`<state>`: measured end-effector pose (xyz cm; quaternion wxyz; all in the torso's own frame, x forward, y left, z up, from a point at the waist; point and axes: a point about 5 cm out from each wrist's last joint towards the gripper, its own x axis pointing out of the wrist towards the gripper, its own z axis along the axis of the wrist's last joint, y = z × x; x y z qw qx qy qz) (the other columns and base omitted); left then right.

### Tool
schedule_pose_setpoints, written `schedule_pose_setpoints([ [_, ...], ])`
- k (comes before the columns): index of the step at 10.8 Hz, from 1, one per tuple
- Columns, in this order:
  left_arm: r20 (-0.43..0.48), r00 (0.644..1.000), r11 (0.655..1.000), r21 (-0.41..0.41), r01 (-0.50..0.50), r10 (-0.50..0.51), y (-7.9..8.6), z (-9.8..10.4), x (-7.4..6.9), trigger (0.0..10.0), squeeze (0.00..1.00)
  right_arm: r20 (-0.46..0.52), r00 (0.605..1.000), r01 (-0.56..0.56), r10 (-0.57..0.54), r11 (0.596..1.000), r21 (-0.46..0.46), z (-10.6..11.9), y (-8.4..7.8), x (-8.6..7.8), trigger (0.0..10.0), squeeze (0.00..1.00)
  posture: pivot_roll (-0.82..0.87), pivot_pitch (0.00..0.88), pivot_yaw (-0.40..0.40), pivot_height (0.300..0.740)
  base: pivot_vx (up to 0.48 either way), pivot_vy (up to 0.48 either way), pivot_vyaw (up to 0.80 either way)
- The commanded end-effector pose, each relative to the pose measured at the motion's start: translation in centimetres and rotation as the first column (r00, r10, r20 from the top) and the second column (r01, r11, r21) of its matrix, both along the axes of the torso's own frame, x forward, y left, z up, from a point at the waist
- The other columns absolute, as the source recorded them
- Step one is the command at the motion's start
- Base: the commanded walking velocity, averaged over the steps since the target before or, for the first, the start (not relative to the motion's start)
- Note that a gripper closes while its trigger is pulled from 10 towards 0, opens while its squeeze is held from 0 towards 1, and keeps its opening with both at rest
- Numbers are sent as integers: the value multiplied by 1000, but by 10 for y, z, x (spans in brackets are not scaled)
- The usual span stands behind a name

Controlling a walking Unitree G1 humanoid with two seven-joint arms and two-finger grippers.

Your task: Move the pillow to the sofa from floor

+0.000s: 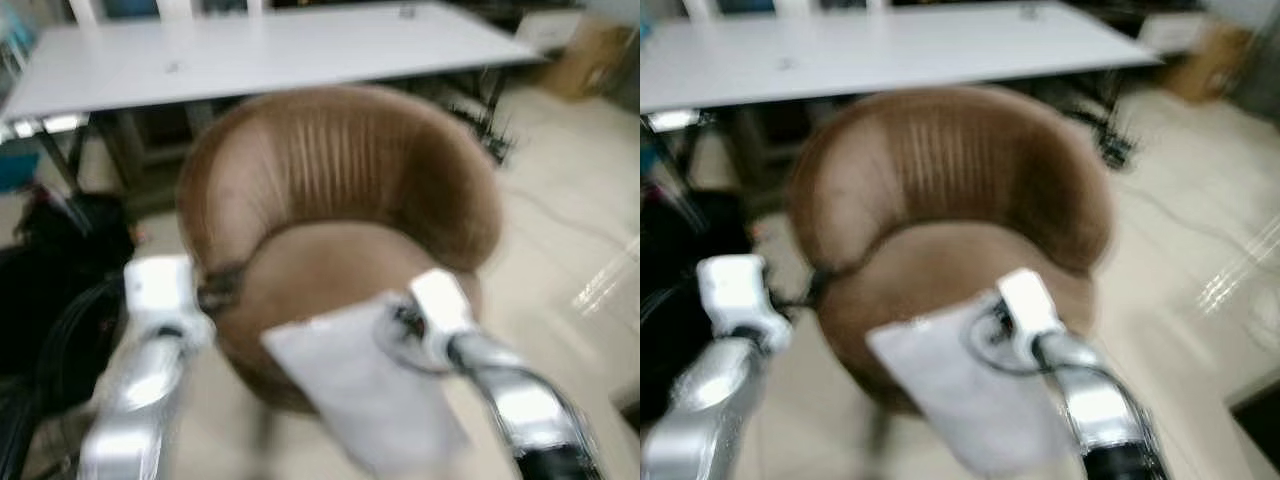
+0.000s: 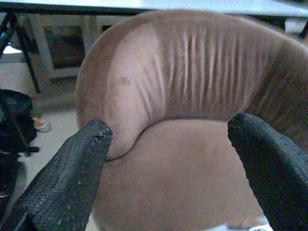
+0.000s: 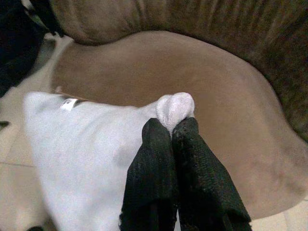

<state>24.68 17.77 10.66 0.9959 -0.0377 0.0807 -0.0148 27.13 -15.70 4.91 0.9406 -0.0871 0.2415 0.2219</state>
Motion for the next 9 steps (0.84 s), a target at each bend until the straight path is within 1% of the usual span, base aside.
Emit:
schedule_pose_setpoints([
  [1, -13, 999, 999, 14, -30, 30, 10, -1, -2, 10000, 0, 72, 997, -27, 25, 999, 34, 17, 11, 9, 10000, 0, -24, 0, -29, 740, 461, 0, 0],
  [5, -3, 1000, 1000, 16, -26, 26, 9, 0, -1, 10000, 0, 61, 997, -40, 38, 999, 26, 14, 13, 10, 10000, 0, -19, 0, -30, 740, 461, 0, 0],
  [6, 17, 1000, 999, 40, 0, 0, 6, 2, 0, 10000, 0, 57, 997, -44, 42, 999, 23, 12, 13, 10, 10000, 0, -17, 0, -31, 740, 461, 0, 0],
  [7, 19, 1000, 999, 39, 8, -9, 5, 2, 0, 10000, 0, 55, 998, -44, 43, 999, 22, 12, 13, 10, 10000, 0, -17, 0, -30, 740, 0, 0, 0],
  [9, 7, 1000, 998, 60, -22, 22, 6, -2, 1, 10000, 0, 47, 998, -50, 49, 999, 16, 8, 13, 9, 10000, 0, -19, 0, -31, 740, 0, 0, 0],
])
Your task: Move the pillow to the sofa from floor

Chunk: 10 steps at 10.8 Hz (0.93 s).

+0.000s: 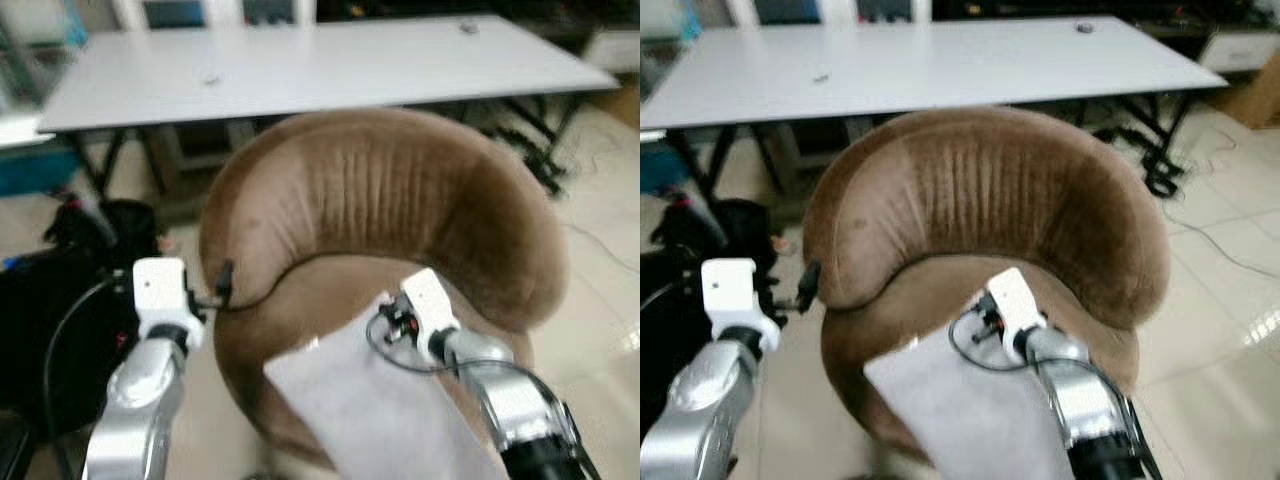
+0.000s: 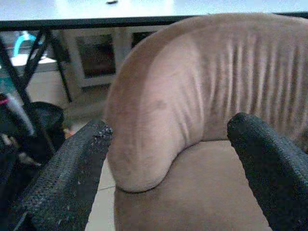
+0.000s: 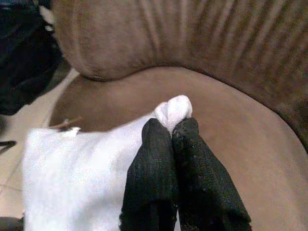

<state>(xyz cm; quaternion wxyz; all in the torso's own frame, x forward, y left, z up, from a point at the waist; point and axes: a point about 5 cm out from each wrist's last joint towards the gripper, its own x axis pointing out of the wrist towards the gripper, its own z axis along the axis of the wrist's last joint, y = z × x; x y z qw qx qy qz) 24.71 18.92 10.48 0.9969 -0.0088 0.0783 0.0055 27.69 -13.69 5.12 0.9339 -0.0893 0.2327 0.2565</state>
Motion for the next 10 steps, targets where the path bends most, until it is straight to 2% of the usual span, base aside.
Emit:
schedule_pose_setpoints([
  [1, 2, 1000, 1000, -10, 11, -11, -5, 0, 1, 10000, 0, 39, 999, 19, -19, 1000, 3, 6, -7, 3, 10000, 0, -20, 0, -31, 740, 0, 0, 0],
  [2, 8, 1000, 1000, -27, 9, -9, -5, 0, 0, 10000, 0, 39, 999, 17, -17, 1000, 2, 6, -7, 2, 10000, 0, -21, 0, -32, 740, 0, 0, 0],
  [5, 1, 1000, 999, -46, 2, -2, -6, -2, 0, 10000, 0, 37, 999, 10, -10, 1000, -3, 5, -6, 1, 10000, 0, -22, 0, -33, 740, 439, 0, 0],
  [8, -6, 1000, 999, -41, 4, -5, -6, -3, 0, 10000, 0, 31, 999, 8, -8, 1000, -3, 4, -5, 1, 10000, 0, -21, 0, -31, 740, 318, 358, 0],
  [10, -4, 1000, 1000, -21, 13, -13, -8, -4, -1, 10000, 0, 24, 999, 24, -24, 1000, 0, 7, -5, 6, 10000, 0, -21, 0, -30, 740, 0, 0, 0],
])
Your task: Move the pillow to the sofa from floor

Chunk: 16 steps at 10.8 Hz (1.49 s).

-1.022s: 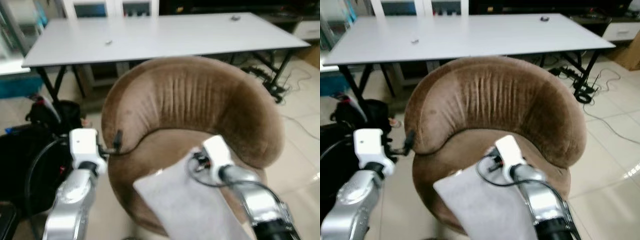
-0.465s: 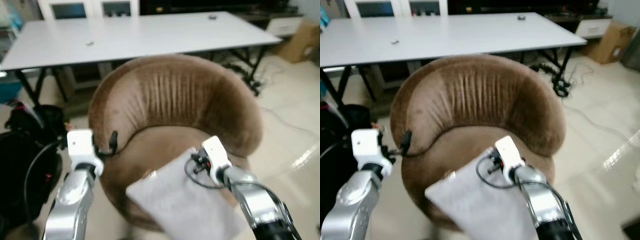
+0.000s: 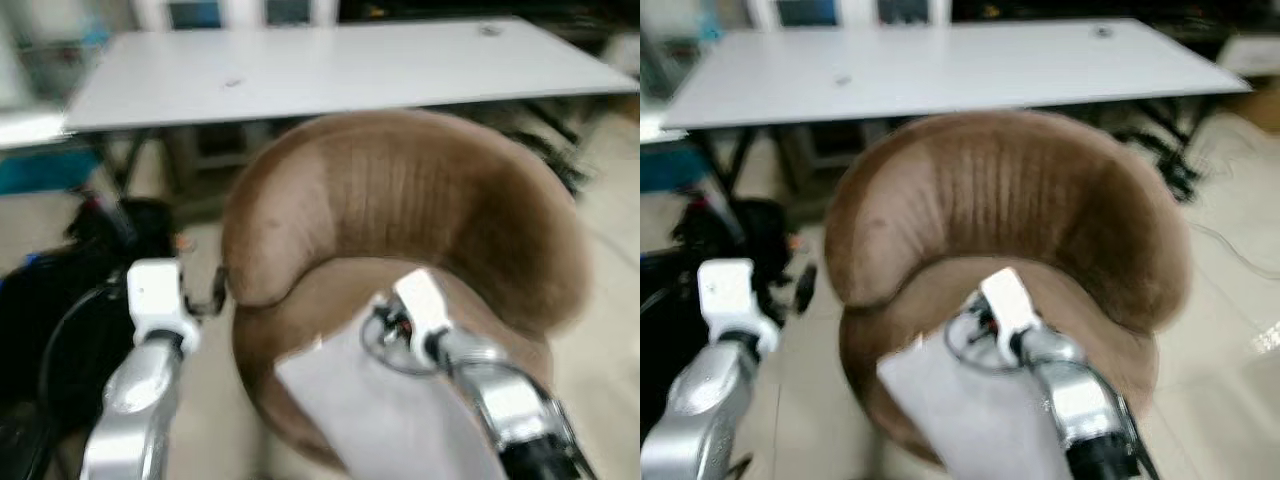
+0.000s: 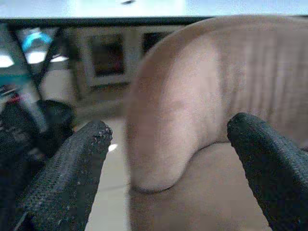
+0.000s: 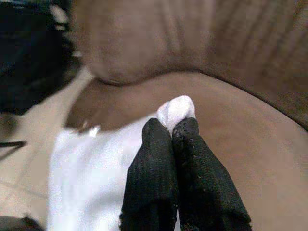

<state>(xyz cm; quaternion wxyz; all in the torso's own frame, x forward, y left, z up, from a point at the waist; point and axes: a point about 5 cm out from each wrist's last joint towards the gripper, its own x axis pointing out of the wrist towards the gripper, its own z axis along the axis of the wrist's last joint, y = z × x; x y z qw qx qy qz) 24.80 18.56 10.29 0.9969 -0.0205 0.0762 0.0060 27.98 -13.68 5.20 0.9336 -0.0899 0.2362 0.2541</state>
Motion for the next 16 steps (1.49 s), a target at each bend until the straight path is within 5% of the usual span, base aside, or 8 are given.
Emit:
schedule_pose_setpoints([
  [1, -10, 1000, 1000, 2, 15, -15, -4, -2, -2, 10000, 0, 38, 999, 31, -31, 999, 7, 12, -5, 10, 10000, 0, -23, 0, -32, 740, 0, 0, 0],
  [4, -3, 1000, 1000, 2, 25, -25, -9, -2, 4, 10000, 0, 101, 991, 96, -92, 995, -40, 43, 8, 74, 10000, 0, -28, 0, -27, 740, 0, 0, 0],
  [7, 11, 1000, 1000, 6, 26, -26, -10, 0, 8, 10000, 0, 169, 982, 91, -85, 995, -28, 83, 40, 109, 10000, 0, 8, 0, -48, 740, 0, 0, 0],
  [12, 19, 1000, 1000, 7, 16, -16, -10, 1, 10, 10000, 0, 209, 978, 26, -7, 996, -90, 98, 78, 115, 10000, 0, 29, 0, -56, 740, 0, 0, 0],
  [16, 15, 1000, 1000, 7, 4, -4, -12, -2, 6, 10000, 0, 191, 981, 50, -21, 988, -149, 96, 85, 114, 10000, 0, 64, 0, -88, 740, 0, 0, 0],
])
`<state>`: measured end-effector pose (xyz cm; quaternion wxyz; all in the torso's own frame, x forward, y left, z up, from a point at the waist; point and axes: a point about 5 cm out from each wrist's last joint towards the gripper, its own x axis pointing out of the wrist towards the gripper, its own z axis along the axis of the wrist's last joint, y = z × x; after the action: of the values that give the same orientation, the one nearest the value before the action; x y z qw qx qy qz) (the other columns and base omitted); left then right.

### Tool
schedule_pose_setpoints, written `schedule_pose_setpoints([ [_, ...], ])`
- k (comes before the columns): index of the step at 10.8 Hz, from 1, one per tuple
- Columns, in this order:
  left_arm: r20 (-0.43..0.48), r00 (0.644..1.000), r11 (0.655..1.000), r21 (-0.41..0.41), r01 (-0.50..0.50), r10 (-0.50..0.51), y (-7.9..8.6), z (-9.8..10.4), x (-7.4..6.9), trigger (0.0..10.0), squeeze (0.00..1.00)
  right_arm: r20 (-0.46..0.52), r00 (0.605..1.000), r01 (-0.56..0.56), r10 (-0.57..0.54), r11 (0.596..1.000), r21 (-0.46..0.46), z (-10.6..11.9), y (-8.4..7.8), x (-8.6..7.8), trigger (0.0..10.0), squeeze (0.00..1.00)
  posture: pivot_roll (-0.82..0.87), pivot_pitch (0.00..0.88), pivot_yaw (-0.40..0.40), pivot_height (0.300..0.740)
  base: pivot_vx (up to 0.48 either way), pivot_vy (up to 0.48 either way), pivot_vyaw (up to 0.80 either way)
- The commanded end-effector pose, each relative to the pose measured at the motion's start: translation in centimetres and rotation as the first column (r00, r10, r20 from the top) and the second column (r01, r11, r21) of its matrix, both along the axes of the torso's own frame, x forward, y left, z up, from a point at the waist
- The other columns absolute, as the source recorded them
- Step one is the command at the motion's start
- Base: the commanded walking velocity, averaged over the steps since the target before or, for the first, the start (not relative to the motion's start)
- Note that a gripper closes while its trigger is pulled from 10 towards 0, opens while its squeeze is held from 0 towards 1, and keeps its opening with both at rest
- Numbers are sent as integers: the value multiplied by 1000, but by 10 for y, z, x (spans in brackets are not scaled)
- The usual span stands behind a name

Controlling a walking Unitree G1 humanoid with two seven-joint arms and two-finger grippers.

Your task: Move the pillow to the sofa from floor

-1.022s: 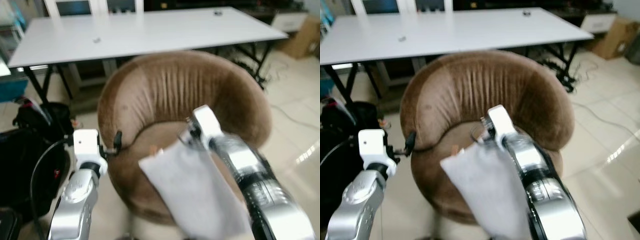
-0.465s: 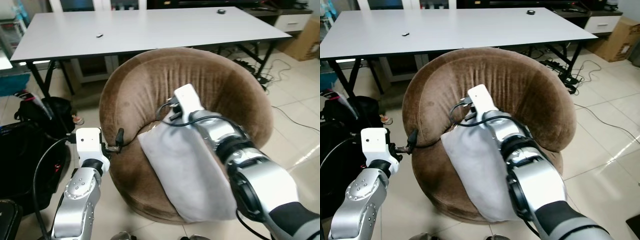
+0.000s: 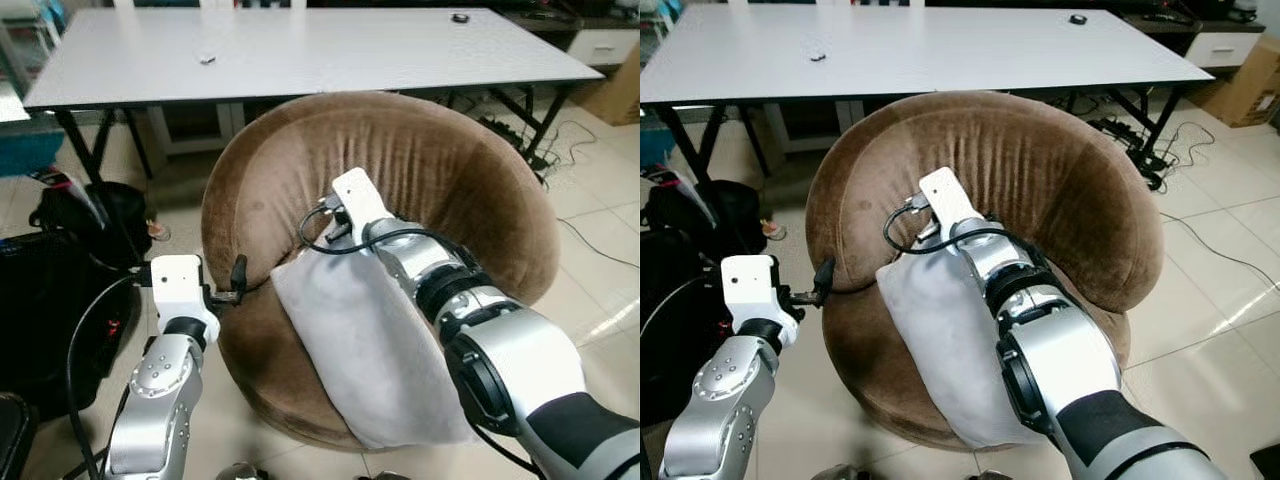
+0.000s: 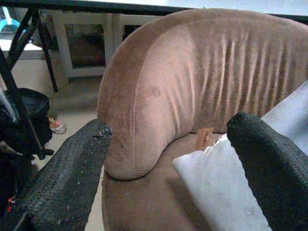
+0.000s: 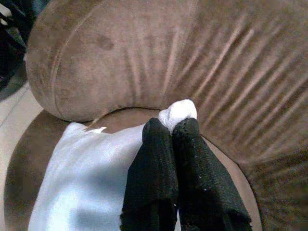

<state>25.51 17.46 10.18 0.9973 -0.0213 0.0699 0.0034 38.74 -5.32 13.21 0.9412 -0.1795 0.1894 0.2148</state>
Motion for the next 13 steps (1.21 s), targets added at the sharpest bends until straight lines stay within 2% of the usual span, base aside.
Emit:
schedule_pose_setpoints([
  [1, 3, 1000, 1000, 8, -4, 4, -1, -1, -2, 10000, 0, 41, 999, 11, -11, 1000, 5, 16, 3, 6, 10000, 0, 72, 0, -95, 740, 0, 0, 0],
  [4, 0, 1000, 1000, 6, -12, 12, -2, -1, -5, 10000, 0, 51, 999, 1, -1, 1000, -6, 19, 9, 6, 10000, 0, 76, 0, -104, 740, 0, 0, 0],
  [10, -7, 1000, 1000, 1, -24, 24, -3, -3, -8, 10000, 0, 54, 998, 12, -10, 1000, -29, 15, 8, 5, 10000, 0, 81, 0, -114, 740, 0, 0, 0],
  [11, -5, 1000, 1000, 3, -27, 27, -2, -3, -8, 10000, 0, 52, 999, 7, -6, 1000, -19, 14, 9, 4, 8549, 0, 85, 0, -116, 740, 0, 0, 0],
  [12, -5, 1000, 1000, 2, -30, 30, -2, -3, -8, 10000, 0, 57, 998, -14, 16, 999, -35, 13, 11, 3, 0, 0, 92, 0, -120, 740, 0, 0, 0],
  [13, -5, 999, 1000, 3, -31, 31, -2, -3, -9, 10000, 0, 51, 998, -20, 22, 999, -29, 11, 12, 2, 0, 0, 92, 0, -120, 740, 0, 0, 0],
])
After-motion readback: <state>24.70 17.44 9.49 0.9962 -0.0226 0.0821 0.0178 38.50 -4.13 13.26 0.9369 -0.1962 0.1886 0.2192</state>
